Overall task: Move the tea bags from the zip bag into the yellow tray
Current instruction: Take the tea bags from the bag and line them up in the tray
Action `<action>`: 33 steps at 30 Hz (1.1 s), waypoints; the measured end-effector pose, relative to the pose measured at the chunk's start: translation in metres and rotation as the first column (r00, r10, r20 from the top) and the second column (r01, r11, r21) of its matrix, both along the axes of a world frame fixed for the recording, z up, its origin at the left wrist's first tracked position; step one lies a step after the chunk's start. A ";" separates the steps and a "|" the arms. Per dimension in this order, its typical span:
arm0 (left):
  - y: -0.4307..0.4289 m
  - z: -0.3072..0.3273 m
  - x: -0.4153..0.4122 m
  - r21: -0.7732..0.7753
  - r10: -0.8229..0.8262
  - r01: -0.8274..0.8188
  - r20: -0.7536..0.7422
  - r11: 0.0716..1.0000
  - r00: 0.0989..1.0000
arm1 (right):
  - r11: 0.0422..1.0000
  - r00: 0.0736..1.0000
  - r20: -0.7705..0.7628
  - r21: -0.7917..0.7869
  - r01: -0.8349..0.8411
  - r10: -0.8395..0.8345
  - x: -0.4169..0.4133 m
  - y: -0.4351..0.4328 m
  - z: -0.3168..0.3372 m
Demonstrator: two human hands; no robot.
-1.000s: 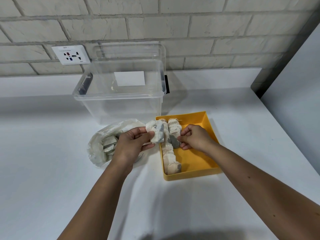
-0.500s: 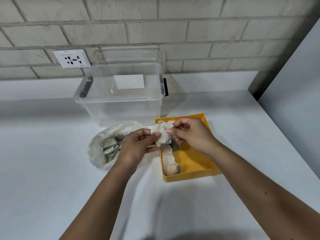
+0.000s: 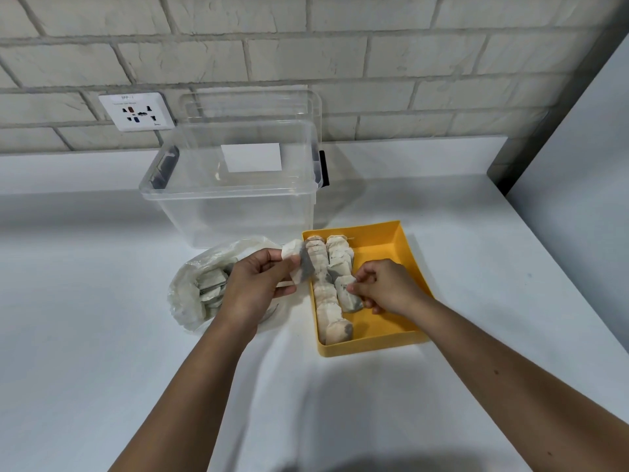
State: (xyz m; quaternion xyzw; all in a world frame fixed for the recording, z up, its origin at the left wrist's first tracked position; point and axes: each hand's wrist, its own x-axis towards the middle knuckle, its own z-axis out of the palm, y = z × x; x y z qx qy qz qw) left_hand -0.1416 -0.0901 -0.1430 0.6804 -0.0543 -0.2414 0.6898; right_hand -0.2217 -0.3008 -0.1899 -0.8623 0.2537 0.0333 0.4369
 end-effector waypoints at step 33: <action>-0.008 0.001 -0.006 0.128 -0.126 0.115 0.081 0.985 0.989 | 0.991 0.984 0.145 0.072 -0.115 0.104 -0.007 -0.003 0.047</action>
